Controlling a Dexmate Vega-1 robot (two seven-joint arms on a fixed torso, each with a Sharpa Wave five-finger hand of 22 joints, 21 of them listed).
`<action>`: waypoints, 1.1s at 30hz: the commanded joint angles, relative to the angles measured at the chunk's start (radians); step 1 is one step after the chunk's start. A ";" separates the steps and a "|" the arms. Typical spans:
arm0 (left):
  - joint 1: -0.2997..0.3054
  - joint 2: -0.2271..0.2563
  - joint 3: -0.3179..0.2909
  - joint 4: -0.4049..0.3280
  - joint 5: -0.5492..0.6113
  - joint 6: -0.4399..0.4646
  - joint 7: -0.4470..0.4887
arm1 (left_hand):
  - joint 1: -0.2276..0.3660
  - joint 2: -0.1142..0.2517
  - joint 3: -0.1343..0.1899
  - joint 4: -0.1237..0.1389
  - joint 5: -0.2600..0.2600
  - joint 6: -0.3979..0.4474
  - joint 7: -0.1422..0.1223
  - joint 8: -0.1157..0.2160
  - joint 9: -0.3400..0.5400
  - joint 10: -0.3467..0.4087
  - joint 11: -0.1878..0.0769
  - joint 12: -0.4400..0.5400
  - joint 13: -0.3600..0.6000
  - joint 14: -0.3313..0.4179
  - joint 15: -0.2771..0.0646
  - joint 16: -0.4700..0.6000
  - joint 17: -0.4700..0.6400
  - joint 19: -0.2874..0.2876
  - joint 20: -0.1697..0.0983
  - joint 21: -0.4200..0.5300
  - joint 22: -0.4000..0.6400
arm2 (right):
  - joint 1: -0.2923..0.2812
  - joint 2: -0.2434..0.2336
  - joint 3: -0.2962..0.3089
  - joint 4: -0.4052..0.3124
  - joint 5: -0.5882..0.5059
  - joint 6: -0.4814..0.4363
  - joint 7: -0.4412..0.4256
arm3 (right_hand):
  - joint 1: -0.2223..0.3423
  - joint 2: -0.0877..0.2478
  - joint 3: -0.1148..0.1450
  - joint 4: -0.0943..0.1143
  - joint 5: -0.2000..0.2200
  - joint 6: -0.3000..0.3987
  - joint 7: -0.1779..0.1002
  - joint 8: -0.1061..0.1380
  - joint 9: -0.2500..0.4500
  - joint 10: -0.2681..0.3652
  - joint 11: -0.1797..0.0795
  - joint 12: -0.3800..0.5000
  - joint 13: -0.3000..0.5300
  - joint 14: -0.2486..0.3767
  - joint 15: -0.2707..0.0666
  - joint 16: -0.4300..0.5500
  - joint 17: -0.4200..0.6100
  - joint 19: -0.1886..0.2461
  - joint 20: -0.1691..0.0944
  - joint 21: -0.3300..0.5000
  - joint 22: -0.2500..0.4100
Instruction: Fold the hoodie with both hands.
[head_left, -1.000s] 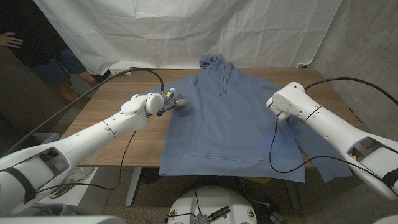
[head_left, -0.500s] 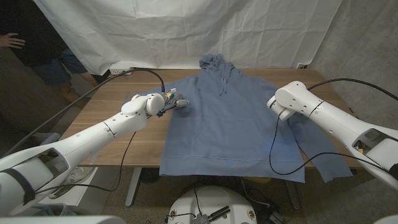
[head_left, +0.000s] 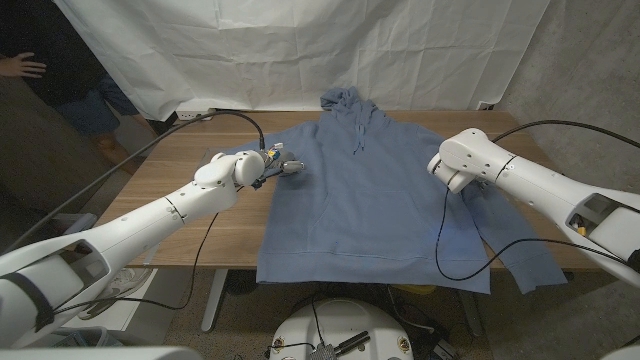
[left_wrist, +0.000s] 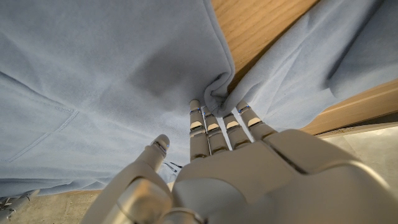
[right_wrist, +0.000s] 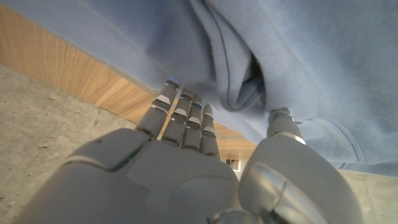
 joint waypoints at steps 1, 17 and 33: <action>0.000 -0.003 0.000 0.001 0.000 -0.001 -0.001 | -0.005 0.054 0.004 0.005 -0.002 0.002 0.002 0.004 0.005 0.004 -0.003 -0.004 0.003 -0.001 -0.043 0.002 0.002 0.013 -0.001 -0.002 0.002 | -0.001 0.002 -0.031 -0.031 -0.072 -0.001 0.001 | 0.092 0.005 0.003 -0.008 0.014 0.081 -0.009 0.012 0.007 0.127 -0.011 0.050 0.023 0.152 -0.061 0.131 0.086 0.097 -0.022 0.038 0.012; 0.006 -0.003 -0.004 0.004 -0.008 -0.005 0.010 | -0.008 0.054 0.005 0.005 -0.002 -0.002 0.002 0.003 0.005 0.002 0.002 -0.006 0.003 -0.004 -0.042 0.001 0.002 0.013 -0.002 -0.005 0.002 | -0.016 0.018 -0.045 -0.073 -0.212 -0.001 0.001 | 0.468 0.018 -0.058 -0.008 0.037 0.522 -0.063 0.066 0.038 0.504 -0.138 0.389 0.229 0.394 -0.166 0.658 0.562 0.240 -0.082 0.262 0.133; 0.010 0.008 -0.010 -0.004 -0.013 -0.010 0.012 | -0.010 0.054 0.005 0.005 -0.001 -0.002 0.002 0.004 0.005 0.002 0.002 -0.007 0.003 -0.004 -0.043 0.001 0.002 0.013 -0.003 -0.008 0.002 | -0.177 0.051 0.202 -0.144 -0.321 0.107 0.102 | 0.685 0.101 -0.017 -0.005 0.019 0.701 -0.040 0.130 0.073 0.620 -0.140 0.531 0.330 0.511 -0.177 0.761 0.730 0.317 -0.147 0.406 0.152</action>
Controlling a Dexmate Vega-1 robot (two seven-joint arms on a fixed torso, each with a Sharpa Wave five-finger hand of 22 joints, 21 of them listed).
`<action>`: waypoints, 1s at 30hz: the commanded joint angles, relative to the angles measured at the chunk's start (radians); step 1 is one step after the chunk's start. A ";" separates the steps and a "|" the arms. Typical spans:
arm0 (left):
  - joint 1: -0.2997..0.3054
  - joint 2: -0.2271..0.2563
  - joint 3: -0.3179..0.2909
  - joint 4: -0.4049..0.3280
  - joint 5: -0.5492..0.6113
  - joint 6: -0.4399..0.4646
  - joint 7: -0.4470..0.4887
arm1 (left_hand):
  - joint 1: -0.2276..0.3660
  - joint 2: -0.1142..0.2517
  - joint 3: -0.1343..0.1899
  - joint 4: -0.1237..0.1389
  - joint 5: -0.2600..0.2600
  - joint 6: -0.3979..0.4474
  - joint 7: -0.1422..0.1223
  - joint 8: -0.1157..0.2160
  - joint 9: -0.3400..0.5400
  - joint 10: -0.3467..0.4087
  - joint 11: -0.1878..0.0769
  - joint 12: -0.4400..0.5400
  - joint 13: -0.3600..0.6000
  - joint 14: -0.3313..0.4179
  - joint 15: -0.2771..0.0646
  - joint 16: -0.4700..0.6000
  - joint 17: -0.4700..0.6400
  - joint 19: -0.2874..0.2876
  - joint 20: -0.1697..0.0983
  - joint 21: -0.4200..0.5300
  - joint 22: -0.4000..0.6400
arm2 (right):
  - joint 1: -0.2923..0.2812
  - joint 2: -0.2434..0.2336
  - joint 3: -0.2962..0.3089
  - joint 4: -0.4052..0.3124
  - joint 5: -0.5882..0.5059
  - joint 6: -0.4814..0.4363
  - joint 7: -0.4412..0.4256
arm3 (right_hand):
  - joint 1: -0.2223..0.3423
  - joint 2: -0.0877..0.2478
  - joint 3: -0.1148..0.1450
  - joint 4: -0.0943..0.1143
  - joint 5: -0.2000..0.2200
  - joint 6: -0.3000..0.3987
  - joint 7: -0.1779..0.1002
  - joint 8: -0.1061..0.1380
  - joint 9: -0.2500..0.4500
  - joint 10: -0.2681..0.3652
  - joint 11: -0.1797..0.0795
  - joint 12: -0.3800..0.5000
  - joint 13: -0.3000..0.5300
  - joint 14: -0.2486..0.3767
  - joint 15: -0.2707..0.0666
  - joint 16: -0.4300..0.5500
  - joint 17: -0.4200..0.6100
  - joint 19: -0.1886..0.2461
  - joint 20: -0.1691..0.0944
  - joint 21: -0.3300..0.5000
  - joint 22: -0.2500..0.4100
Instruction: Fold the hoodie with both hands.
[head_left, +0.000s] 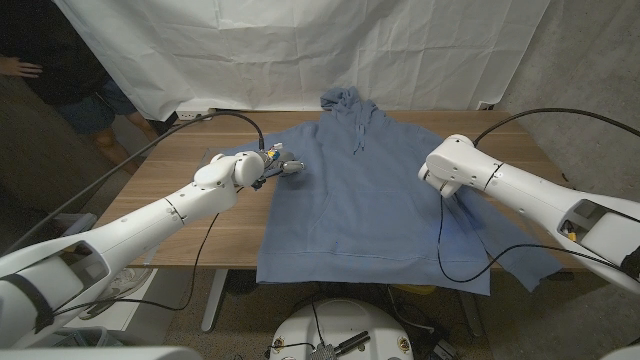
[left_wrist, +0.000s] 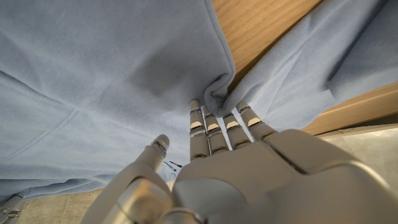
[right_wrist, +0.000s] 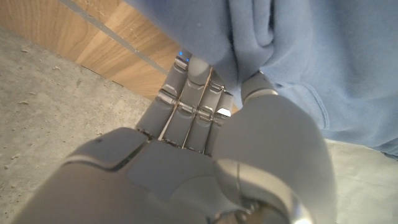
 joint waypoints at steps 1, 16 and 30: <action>0.001 0.007 -0.004 -0.004 -0.004 -0.007 0.001 | -0.002 0.046 0.005 0.005 -0.001 0.000 0.004 0.007 0.006 0.001 0.002 0.001 0.003 -0.004 -0.043 0.001 0.002 0.008 0.002 -0.002 0.002 | -0.156 0.019 0.236 -0.091 -0.098 0.121 0.111 | 0.043 0.027 0.009 0.005 -0.004 0.021 0.023 0.009 0.013 0.011 -0.008 0.015 0.012 0.025 -0.068 0.005 0.020 0.005 -0.004 0.014 0.004; -0.007 -0.004 -0.001 0.008 -0.006 -0.017 0.000 | -0.004 0.046 0.006 0.006 -0.001 -0.001 0.005 0.008 0.006 0.001 0.000 0.000 0.003 -0.004 -0.042 0.001 0.002 0.008 0.003 -0.005 0.002 | -0.265 0.056 0.389 -0.195 -0.261 0.280 0.257 | 0.058 0.032 0.014 0.012 -0.006 0.016 0.031 0.017 0.039 0.006 -0.015 0.033 0.037 0.024 -0.066 -0.008 0.060 -0.013 0.001 0.037 0.002; -0.012 -0.009 0.001 0.022 -0.008 -0.028 0.008 | -0.005 0.047 0.006 0.006 -0.001 -0.004 0.005 0.007 0.006 0.000 -0.001 -0.001 0.003 -0.004 -0.043 0.001 0.002 0.009 0.003 -0.007 0.002 | -0.345 0.070 0.479 -0.268 -0.321 0.423 0.352 | 0.064 0.033 0.016 0.015 -0.008 0.016 0.037 0.023 0.054 0.004 -0.013 0.037 0.042 0.027 -0.067 -0.014 0.082 -0.018 0.003 0.052 0.000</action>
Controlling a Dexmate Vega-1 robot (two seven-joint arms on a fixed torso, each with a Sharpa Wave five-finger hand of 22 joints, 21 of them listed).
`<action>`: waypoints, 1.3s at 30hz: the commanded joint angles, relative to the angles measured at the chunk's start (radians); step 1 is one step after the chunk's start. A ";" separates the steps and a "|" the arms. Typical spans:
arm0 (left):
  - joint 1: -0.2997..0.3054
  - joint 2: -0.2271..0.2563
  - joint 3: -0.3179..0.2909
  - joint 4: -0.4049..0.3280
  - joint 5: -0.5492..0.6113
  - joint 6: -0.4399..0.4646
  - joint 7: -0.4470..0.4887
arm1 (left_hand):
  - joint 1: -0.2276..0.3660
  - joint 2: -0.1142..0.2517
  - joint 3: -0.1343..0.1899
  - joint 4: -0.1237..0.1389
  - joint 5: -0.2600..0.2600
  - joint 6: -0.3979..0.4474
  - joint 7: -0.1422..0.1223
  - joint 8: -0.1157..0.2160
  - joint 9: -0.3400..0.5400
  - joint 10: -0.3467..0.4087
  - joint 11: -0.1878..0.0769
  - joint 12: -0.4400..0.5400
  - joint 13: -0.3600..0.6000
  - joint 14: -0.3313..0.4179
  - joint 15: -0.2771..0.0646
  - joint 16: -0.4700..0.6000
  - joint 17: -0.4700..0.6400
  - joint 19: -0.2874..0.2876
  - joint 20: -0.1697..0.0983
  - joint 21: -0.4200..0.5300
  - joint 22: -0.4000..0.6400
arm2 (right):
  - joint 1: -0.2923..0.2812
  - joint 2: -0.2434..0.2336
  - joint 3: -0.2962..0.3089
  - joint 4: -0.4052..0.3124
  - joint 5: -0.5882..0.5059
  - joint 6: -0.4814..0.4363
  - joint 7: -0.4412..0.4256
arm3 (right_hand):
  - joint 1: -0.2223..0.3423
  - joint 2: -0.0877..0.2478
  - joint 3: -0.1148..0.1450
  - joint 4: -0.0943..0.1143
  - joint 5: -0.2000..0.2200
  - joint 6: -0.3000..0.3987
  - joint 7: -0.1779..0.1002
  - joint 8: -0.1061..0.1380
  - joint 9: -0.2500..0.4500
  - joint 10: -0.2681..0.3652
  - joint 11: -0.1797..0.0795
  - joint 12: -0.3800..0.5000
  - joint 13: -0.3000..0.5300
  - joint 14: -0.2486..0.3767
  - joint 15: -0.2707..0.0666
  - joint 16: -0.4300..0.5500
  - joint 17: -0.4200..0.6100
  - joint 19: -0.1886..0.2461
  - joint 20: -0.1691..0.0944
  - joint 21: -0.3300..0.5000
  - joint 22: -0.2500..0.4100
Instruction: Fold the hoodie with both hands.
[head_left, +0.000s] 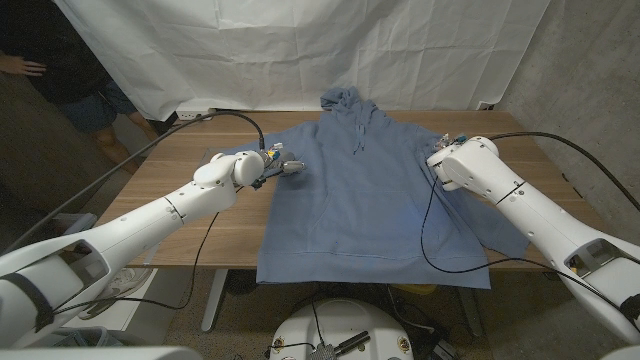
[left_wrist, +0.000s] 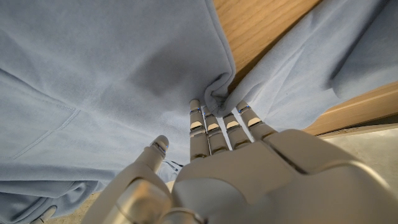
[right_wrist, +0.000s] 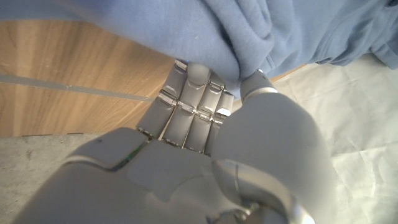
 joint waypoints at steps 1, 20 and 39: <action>-0.004 -0.006 0.002 0.014 -0.003 -0.010 0.008 | 0.007 0.058 0.002 0.002 -0.001 0.002 0.000 0.003 0.003 -0.001 0.000 -0.001 0.003 -0.004 -0.043 0.001 0.002 0.010 0.003 -0.007 0.002 | -0.077 0.011 0.088 -0.071 -0.056 0.140 0.088 | 0.043 0.037 0.004 0.002 -0.005 0.019 0.024 0.007 0.026 0.001 -0.002 0.005 0.004 0.018 -0.068 -0.002 0.010 -0.006 -0.002 0.009 0.003; 0.011 0.004 -0.008 0.013 -0.015 -0.019 0.029 | 0.006 0.059 0.002 0.002 0.000 -0.001 0.000 0.003 0.003 -0.002 0.002 -0.001 0.004 -0.005 -0.041 0.001 0.002 0.010 0.003 -0.010 0.002 | -0.129 0.036 0.156 -0.103 -0.037 0.388 0.200 | 0.051 0.035 0.005 0.004 -0.007 0.014 0.030 0.015 0.050 0.002 0.002 0.009 0.005 0.022 -0.068 -0.011 0.049 -0.011 -0.005 0.036 -0.002; 0.016 0.007 -0.015 0.027 -0.026 -0.041 0.050 | 0.005 0.059 0.003 0.002 0.000 -0.005 0.000 0.002 0.003 -0.005 0.001 -0.002 0.004 -0.008 -0.041 0.000 0.002 0.012 0.004 -0.013 0.003 | -0.124 0.047 0.148 -0.155 -0.015 0.496 0.257 | 0.059 0.033 0.005 0.004 -0.007 0.014 0.036 0.015 0.058 0.003 0.006 0.012 0.006 0.029 -0.068 -0.017 0.084 -0.014 -0.006 0.061 -0.007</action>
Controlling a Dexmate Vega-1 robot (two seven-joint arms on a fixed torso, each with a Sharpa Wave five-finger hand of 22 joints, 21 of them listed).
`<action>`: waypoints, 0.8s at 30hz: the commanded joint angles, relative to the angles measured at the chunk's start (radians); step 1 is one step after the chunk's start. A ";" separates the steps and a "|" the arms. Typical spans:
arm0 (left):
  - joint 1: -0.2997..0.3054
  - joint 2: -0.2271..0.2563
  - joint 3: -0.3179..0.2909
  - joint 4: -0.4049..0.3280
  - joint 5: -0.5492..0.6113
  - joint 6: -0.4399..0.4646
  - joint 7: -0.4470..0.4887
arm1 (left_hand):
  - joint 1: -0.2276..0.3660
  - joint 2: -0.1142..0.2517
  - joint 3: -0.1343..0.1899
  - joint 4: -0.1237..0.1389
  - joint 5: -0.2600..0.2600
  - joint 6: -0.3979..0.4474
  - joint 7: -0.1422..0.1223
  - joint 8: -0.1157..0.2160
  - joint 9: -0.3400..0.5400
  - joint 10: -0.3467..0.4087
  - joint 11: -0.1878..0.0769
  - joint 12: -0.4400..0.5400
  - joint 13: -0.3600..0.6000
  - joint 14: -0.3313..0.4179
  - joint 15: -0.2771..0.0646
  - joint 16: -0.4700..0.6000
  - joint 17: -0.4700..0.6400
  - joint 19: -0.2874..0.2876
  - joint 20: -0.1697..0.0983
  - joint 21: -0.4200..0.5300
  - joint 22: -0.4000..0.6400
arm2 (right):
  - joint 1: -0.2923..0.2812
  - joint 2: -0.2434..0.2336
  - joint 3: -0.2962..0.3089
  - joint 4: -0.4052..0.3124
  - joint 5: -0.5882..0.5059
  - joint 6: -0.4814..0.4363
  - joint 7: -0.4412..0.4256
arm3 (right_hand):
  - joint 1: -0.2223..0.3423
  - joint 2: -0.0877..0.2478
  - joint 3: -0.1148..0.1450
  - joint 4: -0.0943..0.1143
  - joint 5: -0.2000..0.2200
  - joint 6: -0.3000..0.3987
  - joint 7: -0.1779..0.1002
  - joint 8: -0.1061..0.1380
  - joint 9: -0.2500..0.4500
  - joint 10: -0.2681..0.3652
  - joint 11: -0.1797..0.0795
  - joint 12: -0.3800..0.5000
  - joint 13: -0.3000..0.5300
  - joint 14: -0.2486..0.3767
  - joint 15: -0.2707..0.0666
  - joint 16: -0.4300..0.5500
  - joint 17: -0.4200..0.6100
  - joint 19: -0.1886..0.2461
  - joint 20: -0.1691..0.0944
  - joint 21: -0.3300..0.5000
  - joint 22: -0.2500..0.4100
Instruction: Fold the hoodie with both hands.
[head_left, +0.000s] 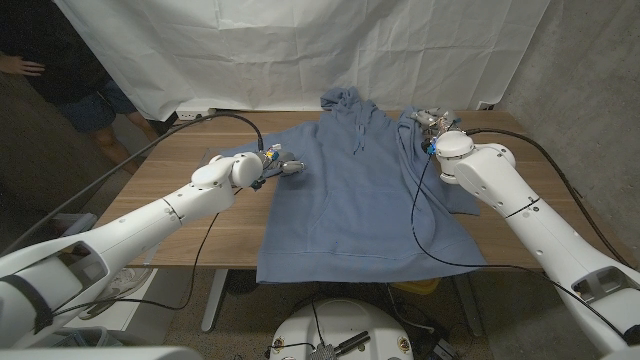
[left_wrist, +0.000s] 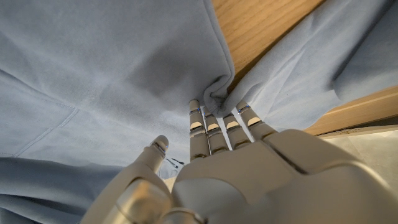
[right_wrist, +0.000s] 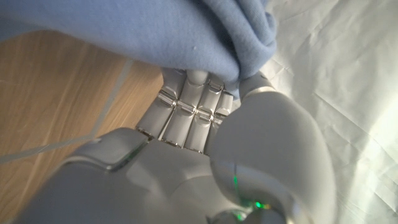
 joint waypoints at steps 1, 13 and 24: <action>0.003 0.003 -0.004 0.007 -0.006 -0.012 0.013 | 0.005 0.059 0.003 0.002 0.000 -0.002 0.004 0.003 0.006 -0.004 0.000 -0.002 0.004 -0.004 -0.044 0.001 0.003 0.007 -0.002 -0.005 0.003 | 0.006 0.005 -0.009 -0.041 0.009 0.056 0.035 | 0.042 0.034 0.006 0.004 0.004 0.023 0.027 0.005 0.047 0.006 0.005 0.004 0.003 0.023 -0.074 -0.002 0.010 -0.007 0.001 0.010 0.002; 0.006 0.010 -0.010 0.005 -0.008 -0.018 0.017 | 0.004 0.061 0.004 0.003 0.000 -0.004 0.004 0.003 0.006 -0.005 0.000 -0.002 0.004 -0.004 -0.045 0.001 0.003 0.007 -0.002 -0.007 0.003 | 0.008 -0.001 -0.040 -0.099 -0.019 0.091 0.052 | 0.046 0.033 0.006 0.005 0.003 0.023 0.031 0.004 0.052 0.005 0.009 0.004 0.002 0.029 -0.073 -0.005 0.031 -0.010 0.001 0.026 -0.002; 0.013 0.013 -0.016 0.004 -0.012 -0.026 0.025 | 0.004 0.061 0.005 0.003 0.000 -0.005 0.006 0.004 0.006 -0.005 0.001 -0.002 0.004 -0.004 -0.044 0.001 0.003 0.008 -0.002 -0.009 0.003 | 0.048 0.024 -0.081 -0.073 -0.034 0.148 0.112 | 0.047 0.033 0.006 0.007 0.003 0.024 0.033 0.003 0.053 0.006 0.007 0.005 0.002 0.029 -0.073 -0.010 0.046 -0.018 -0.001 0.037 -0.006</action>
